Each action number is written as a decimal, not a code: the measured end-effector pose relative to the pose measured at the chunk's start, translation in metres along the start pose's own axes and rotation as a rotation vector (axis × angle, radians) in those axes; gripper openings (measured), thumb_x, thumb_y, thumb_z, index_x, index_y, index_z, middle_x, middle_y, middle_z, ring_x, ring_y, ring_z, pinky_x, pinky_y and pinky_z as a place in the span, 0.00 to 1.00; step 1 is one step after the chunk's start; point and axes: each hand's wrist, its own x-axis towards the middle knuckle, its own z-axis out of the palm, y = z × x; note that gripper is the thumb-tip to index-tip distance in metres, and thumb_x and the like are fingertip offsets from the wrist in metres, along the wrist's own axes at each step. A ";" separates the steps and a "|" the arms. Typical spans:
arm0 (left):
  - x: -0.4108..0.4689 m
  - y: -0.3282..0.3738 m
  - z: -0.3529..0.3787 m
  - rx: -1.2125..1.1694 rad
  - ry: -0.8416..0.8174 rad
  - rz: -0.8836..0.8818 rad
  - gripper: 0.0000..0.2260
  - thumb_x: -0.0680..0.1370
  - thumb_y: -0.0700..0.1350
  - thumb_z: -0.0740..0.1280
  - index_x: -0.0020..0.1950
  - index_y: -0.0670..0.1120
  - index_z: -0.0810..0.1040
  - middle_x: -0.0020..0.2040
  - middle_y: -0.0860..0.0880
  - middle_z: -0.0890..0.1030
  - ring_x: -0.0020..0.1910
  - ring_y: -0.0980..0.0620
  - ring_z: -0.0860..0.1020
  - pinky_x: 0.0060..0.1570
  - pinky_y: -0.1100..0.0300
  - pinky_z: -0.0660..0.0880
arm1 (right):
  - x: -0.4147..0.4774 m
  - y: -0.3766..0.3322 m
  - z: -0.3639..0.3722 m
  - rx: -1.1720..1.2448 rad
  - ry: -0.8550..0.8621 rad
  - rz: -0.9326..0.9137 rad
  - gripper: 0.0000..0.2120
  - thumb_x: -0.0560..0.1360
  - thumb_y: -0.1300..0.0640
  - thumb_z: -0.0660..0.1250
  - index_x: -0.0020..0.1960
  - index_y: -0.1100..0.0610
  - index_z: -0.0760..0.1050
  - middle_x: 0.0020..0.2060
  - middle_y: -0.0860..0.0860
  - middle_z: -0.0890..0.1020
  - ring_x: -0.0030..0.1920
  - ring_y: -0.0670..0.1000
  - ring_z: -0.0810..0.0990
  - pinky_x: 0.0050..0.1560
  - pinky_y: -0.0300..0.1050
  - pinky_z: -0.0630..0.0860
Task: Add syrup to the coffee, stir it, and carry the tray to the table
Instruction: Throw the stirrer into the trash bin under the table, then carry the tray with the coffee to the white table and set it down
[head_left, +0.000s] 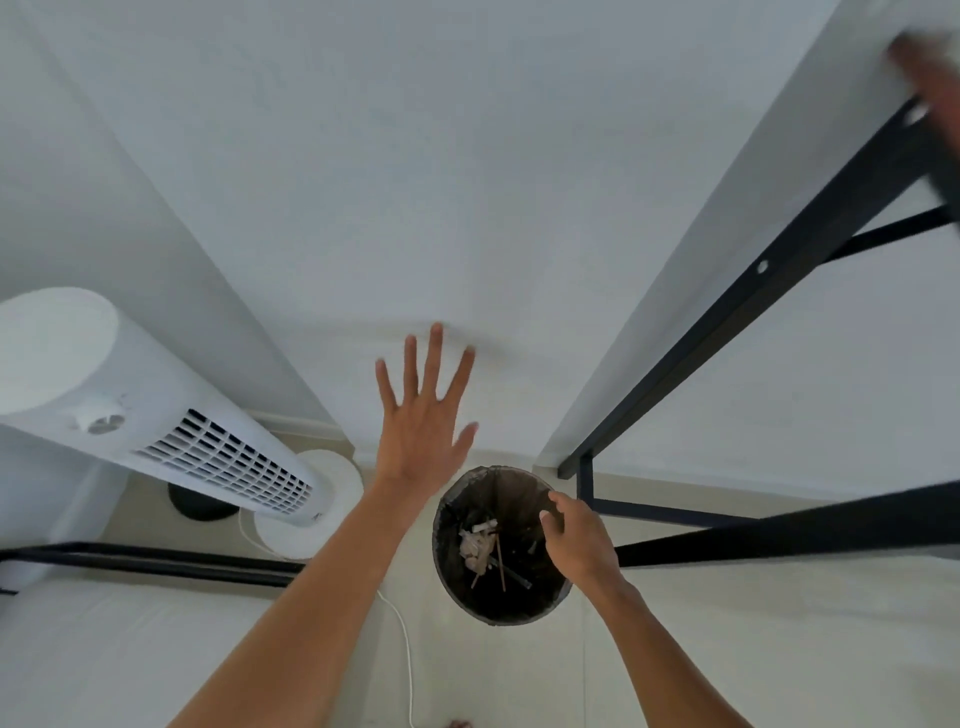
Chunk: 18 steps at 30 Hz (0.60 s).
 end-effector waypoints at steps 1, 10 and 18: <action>-0.014 0.001 -0.005 -0.015 -0.094 -0.021 0.39 0.81 0.64 0.57 0.83 0.52 0.39 0.82 0.41 0.32 0.81 0.34 0.37 0.77 0.29 0.44 | -0.009 -0.009 -0.012 -0.016 -0.010 -0.016 0.24 0.84 0.48 0.63 0.78 0.53 0.68 0.72 0.53 0.77 0.73 0.55 0.74 0.71 0.55 0.74; -0.103 0.000 -0.132 -0.090 -0.404 -0.204 0.39 0.80 0.70 0.48 0.84 0.51 0.41 0.84 0.43 0.40 0.82 0.36 0.39 0.78 0.34 0.40 | -0.121 -0.108 -0.125 -0.113 -0.002 -0.108 0.44 0.75 0.29 0.60 0.83 0.50 0.53 0.80 0.54 0.63 0.80 0.57 0.61 0.78 0.59 0.64; -0.108 0.011 -0.281 -0.090 -0.237 -0.218 0.38 0.80 0.70 0.48 0.84 0.51 0.44 0.85 0.44 0.43 0.83 0.37 0.41 0.78 0.33 0.41 | -0.207 -0.181 -0.234 -0.192 0.079 -0.286 0.42 0.79 0.29 0.53 0.84 0.50 0.47 0.83 0.56 0.54 0.83 0.58 0.51 0.80 0.59 0.53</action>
